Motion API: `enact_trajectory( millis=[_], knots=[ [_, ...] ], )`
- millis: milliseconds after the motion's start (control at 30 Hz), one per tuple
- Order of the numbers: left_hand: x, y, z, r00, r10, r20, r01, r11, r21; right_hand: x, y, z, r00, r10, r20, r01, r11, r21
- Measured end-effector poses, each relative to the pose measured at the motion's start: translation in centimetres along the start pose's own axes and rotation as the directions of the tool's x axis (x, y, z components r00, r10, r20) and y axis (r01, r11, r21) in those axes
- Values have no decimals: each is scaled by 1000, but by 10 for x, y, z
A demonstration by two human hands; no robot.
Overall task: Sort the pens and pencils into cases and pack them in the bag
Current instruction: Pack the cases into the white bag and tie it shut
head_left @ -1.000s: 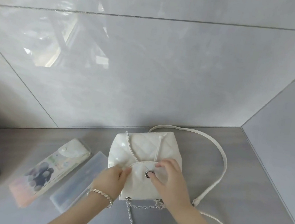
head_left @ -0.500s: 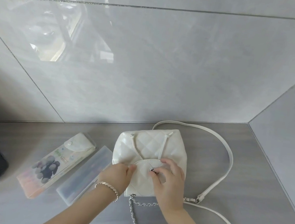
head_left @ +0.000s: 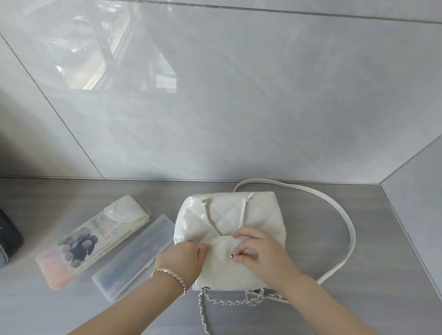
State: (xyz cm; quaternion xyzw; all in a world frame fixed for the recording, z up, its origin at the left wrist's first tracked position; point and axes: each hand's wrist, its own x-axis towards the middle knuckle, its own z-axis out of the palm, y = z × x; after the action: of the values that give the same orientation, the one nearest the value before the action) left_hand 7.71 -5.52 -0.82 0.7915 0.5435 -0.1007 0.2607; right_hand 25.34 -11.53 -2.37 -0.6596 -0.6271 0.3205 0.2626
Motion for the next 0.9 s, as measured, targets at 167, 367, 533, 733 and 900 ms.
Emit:
enact_trajectory(
  millis=[167,367,533,733,900],
  knots=[
    [-8,-12,-4,998,49,-46,-55,987,-152,-12,-17,-9,985,136,-107,-121,984,131],
    [0,-18,-5,681,568,-463,-596,797,101,-37,-29,-14,993,84,-84,-78,994,72],
    [-2,-13,-5,831,552,-77,-531,826,191,-57,-46,-21,874,263,408,-380,894,238],
    [-14,-1,2,933,357,54,-361,914,186,-29,-53,5,871,478,-114,-491,848,-198],
    [-19,0,4,943,325,76,-333,925,184,-15,-56,23,906,402,-131,-418,806,-420]
  ],
)
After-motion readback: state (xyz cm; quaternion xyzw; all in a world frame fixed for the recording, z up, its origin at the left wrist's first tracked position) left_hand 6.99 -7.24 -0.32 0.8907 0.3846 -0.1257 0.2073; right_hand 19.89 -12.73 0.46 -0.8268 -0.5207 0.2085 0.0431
